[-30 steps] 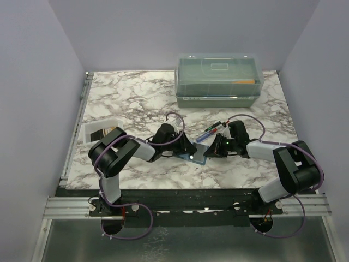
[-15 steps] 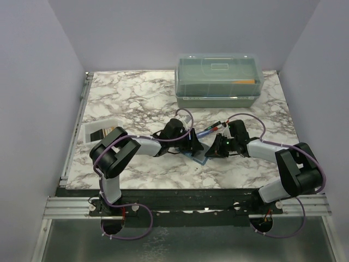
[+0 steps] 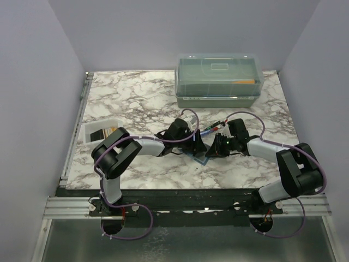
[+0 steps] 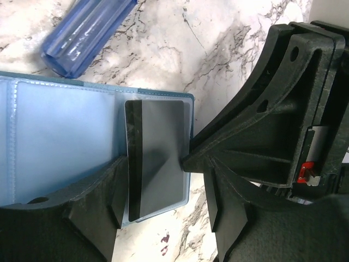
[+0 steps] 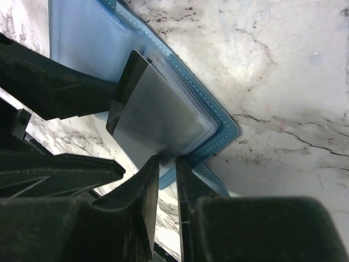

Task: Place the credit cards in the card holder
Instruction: Insert the credit card into the card holder.

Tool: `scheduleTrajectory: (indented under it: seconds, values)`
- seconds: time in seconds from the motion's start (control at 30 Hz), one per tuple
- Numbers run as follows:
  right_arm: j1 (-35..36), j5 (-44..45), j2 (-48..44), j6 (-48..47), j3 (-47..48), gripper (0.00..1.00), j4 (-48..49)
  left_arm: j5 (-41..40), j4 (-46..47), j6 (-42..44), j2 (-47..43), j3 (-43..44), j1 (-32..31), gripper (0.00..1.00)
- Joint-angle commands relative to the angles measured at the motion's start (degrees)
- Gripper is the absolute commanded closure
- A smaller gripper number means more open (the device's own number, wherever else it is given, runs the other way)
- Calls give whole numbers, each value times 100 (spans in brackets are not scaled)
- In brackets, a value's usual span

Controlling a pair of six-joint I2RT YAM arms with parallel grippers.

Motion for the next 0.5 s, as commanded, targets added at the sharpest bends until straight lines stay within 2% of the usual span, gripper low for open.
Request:
scheduleTrajectory:
  seconds: [0.0,0.27,0.47]
  values:
    - [71,607,-101,-77,143,77,-251,560,-330,-274,38,-202,-351,37]
    - [50,1000,-249,124,-9,64,-530,961,-376,-450,-623,-513,235,33]
    - [36,863,-71,49,180,62,-441,751,-317,-648,-509,-422,246,34]
